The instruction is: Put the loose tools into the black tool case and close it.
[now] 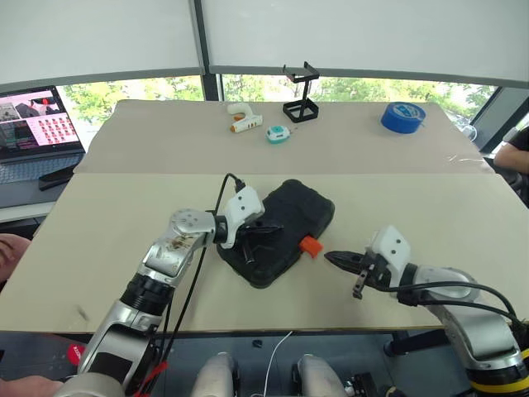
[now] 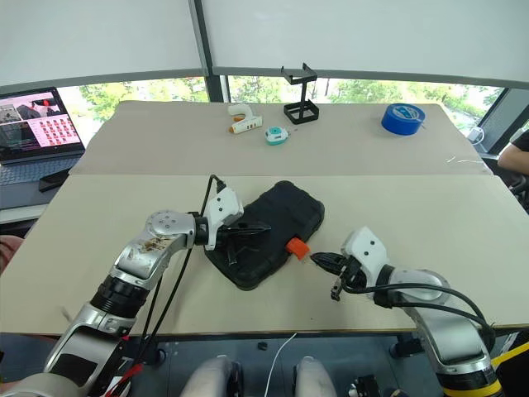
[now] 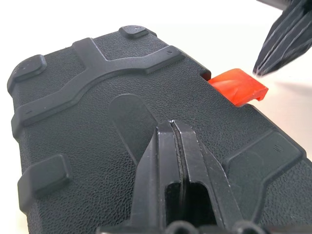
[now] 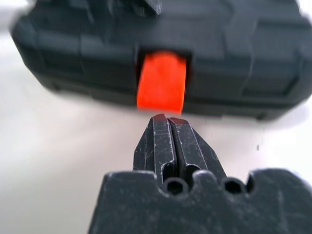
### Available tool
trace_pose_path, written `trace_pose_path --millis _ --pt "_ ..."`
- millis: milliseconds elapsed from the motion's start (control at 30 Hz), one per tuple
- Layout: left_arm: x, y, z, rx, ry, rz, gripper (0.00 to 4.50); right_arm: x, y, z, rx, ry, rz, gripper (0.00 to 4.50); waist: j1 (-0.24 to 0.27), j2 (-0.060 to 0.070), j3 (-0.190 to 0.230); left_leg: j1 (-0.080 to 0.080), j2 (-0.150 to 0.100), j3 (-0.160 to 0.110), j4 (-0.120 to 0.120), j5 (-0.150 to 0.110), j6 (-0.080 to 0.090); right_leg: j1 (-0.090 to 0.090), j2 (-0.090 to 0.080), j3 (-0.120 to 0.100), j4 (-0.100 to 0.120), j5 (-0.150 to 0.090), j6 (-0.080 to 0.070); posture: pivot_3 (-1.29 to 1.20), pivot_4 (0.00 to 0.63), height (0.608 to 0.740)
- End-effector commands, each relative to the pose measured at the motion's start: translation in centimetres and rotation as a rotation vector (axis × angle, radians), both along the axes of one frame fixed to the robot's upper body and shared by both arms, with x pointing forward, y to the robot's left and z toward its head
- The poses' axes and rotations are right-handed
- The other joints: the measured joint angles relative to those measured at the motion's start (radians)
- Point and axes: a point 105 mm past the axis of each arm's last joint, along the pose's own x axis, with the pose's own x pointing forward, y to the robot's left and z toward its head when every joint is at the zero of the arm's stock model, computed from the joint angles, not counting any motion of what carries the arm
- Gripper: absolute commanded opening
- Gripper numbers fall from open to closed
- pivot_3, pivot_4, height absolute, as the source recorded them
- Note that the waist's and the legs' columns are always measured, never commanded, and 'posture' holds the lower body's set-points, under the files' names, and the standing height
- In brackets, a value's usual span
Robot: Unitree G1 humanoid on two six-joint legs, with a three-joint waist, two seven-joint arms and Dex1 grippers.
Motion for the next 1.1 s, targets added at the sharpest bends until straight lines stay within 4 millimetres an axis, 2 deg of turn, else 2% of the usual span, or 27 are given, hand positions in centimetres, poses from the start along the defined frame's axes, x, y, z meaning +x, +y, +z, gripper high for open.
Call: trace_pose_path --millis 33,400,667,1100 --pt "-0.5 0.8 -3.8 0.083 0.124 0.029 0.0 0.4 0.7 0.7 0.009 -0.023 0.03 0.03 0.0 0.0 0.0 0.0 0.0 0.0 0.0 0.0 0.0 0.0 0.0 0.0 0.0 0.0 0.0 0.0 0.15 0.74" --pt "-0.2 1.4 -3.5 0.081 0.113 0.052 0.0 1.2 1.4 -0.5 -0.005 -0.024 0.048 0.03 0.0 0.0 0.0 0.0 0.0 0.0 0.0 0.0 0.0 0.0 0.0 0.0 -0.001 0.0 0.0 0.0 0.15 0.74" --pt "-0.1 1.3 -3.4 0.077 0.113 0.056 0.0 2.3 2.0 -0.7 0.038 -0.063 0.037 0.03 -0.006 0.0 0.0 0.0 0.0 0.0 0.0 0.0 0.0 0.0 0.0 0.0 0.0 0.0 0.0 0.0 0.15 0.74" --pt "-0.1 1.3 -3.5 0.079 0.121 0.061 0.0 2.2 3.3 -1.8 0.043 0.008 0.083 0.03 -0.021 0.0 0.0 0.002 0.001 -0.001 -0.001 0.0 0.0 0.002 0.001 0.0 0.0 0.0 0.0 0.0 0.15 0.74"
